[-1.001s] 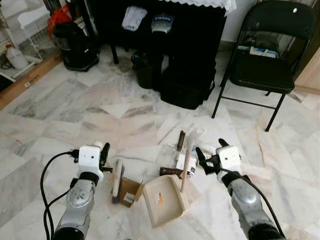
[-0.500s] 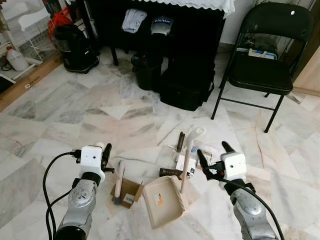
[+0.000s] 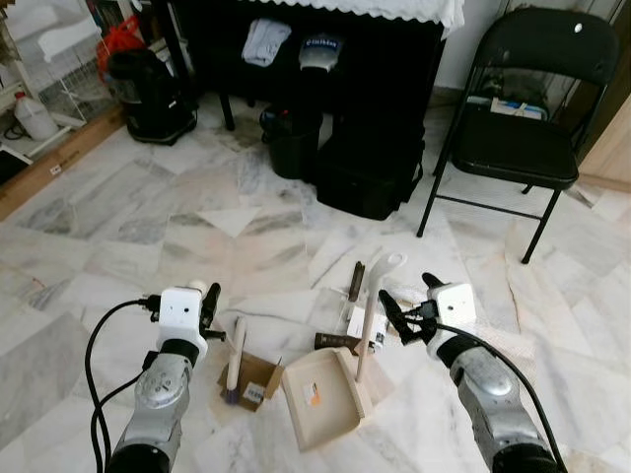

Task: Sweep floor

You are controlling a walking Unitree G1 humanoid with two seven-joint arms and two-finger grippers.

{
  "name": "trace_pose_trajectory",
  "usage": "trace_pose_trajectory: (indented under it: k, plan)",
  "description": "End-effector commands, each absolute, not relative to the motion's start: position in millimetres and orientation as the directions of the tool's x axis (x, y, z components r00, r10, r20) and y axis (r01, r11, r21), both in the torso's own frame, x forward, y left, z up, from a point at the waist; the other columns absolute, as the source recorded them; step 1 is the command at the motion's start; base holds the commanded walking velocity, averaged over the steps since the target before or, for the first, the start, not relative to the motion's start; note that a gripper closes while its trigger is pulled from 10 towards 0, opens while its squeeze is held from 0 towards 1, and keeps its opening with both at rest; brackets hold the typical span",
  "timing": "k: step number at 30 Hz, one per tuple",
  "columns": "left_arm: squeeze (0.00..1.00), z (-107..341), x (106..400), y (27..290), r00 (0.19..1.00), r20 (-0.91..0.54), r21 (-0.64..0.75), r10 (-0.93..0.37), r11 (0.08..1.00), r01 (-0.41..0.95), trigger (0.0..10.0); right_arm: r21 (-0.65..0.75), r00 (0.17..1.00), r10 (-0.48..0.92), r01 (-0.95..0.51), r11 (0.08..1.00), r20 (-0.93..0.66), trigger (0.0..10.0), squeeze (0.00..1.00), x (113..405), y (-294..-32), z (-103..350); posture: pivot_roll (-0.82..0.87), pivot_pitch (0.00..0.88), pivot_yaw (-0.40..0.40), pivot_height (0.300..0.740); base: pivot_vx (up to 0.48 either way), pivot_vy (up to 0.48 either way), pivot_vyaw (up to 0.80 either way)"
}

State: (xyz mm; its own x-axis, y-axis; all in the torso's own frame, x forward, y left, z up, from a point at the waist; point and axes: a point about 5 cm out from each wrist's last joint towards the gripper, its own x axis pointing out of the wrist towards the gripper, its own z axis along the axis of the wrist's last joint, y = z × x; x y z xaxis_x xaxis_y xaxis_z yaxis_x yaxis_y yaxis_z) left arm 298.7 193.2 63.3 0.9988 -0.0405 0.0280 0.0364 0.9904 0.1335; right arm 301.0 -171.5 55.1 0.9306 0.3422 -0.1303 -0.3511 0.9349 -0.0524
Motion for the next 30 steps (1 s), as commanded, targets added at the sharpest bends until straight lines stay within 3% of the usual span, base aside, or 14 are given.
trace_pose_trajectory:
  k: [1,30]
  plan:
    - [0.00,54.9,293.8,195.9,0.999,-0.013,0.152,-0.043,0.987,0.045,10.0,-0.017,0.921,0.362,-0.368,0.930,-0.143,10.0,0.00,300.2,-168.7,51.3,-0.01,0.099,0.025,0.740,0.000,0.000,0.00]
    - [0.00,49.4,279.6,202.0,0.999,-0.020,0.163,-0.028,0.986,0.031,10.0,-0.082,0.891,0.427,-0.442,0.893,-0.154,10.0,0.00,325.0,-154.9,60.4,0.02,0.141,0.015,0.740,0.000,0.000,0.00]
